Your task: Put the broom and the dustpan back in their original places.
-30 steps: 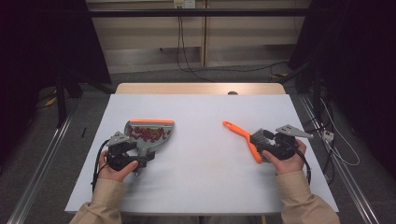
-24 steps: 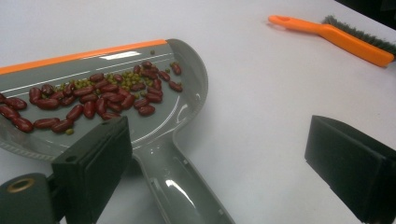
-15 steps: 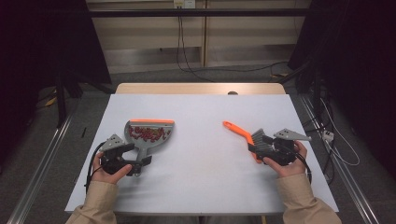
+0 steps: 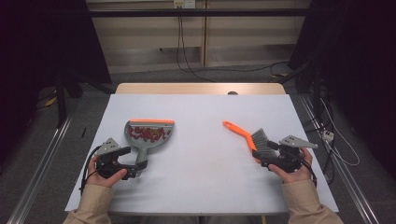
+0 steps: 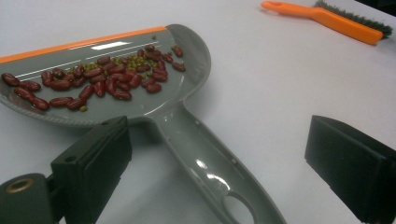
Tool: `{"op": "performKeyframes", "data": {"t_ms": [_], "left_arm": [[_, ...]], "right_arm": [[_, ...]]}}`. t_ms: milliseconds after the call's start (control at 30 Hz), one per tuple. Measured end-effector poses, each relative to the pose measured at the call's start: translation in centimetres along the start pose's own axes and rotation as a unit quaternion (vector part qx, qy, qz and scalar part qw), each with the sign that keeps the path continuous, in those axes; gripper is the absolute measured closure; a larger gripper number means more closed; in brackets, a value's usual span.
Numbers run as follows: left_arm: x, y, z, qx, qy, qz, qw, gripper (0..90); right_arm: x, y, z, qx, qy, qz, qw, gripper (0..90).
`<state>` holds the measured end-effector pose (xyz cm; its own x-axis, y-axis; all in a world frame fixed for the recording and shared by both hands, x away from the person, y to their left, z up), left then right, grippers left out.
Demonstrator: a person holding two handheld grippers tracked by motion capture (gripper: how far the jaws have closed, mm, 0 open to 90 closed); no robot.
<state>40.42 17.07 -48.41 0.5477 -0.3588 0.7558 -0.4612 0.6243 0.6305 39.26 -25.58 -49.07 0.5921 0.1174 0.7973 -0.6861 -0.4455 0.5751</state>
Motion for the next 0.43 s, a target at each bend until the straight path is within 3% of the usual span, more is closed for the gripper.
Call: {"op": "performKeyframes", "data": {"t_ms": [433], "left_arm": [[-0.46,-0.15,0.13,0.0,-0.008,-0.007,0.9999,6.8]], "right_arm": [[-0.66,0.38,-0.15,0.002,0.007,-0.002,1.0,20.1]]}}
Point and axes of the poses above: each handheld gripper's, and its own axes: y roughly backward along the jaws, x roughly out of its top, z roughly to its right, the point moved 10 cm from there along -y, roughly forward along the jaws, and after that the axes turned 6 degrees about -z, right-handed, at the moved point
